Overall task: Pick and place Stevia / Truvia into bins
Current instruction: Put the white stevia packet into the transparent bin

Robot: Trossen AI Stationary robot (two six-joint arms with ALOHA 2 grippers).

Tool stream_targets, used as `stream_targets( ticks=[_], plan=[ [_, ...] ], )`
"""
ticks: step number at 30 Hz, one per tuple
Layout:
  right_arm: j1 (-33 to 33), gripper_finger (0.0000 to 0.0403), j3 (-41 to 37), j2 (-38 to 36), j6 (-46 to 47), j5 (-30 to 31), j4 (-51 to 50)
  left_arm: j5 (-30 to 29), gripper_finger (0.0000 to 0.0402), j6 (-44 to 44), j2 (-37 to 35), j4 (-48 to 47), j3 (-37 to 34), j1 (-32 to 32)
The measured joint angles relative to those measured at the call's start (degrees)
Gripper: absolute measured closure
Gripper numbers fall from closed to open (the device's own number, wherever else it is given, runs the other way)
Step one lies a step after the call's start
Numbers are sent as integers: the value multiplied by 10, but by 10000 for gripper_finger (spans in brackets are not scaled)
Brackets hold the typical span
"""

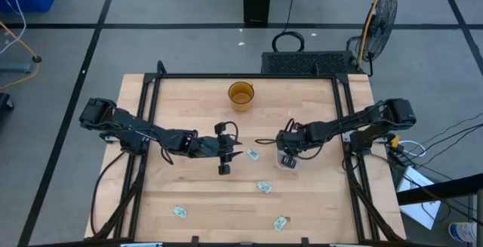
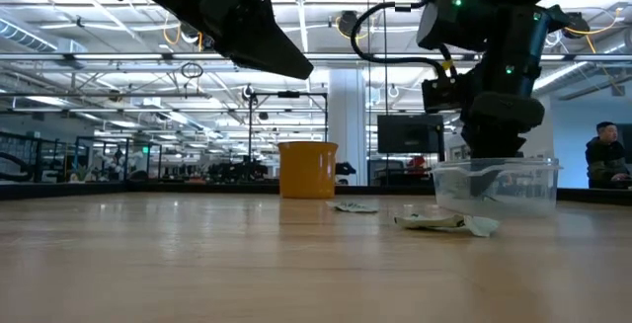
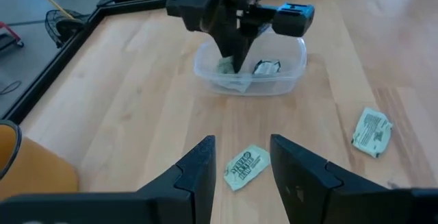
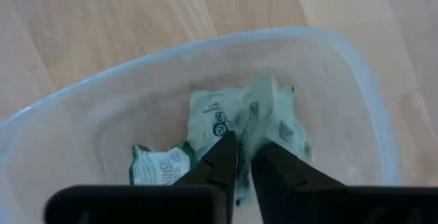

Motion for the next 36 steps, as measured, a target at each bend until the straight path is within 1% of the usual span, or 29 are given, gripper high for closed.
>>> stream_targets(
  ticks=[5,7,9,15,17,20,22,25,28,31,33,36],
  plan=[
    [0,320,0,-11,-4,1,-3,0,256,0,0,-2,0,2],
    [0,305,1,-24,-7,-1,-7,0,256,0,0,-2,0,4],
    [0,295,3,-46,-19,-17,-7,0,256,0,0,-6,0,6],
    [5,287,9,-132,-55,-14,22,0,256,-2,0,-19,0,14],
    [5,287,10,-152,-72,-13,62,-1,256,-3,0,-30,0,17],
    [5,287,10,-161,-108,-13,126,-1,256,-4,0,-37,0,17],
    [5,286,10,-151,-140,-14,163,0,256,-6,0,-38,0,17],
    [5,286,10,-112,-189,-14,215,0,256,-18,0,-41,0,12],
    [6,286,10,-51,-214,-25,274,14,256,-40,0,-40,0,5],
    [-2,286,10,15,-216,-30,320,30,256,-67,0,-39,0,-1],
    [-12,286,10,48,-224,-29,330,32,256,-79,0,-41,0,-7],
    [-29,286,17,78,-225,-29,328,32,256,-83,0,-40,0,-13]
  ],
)
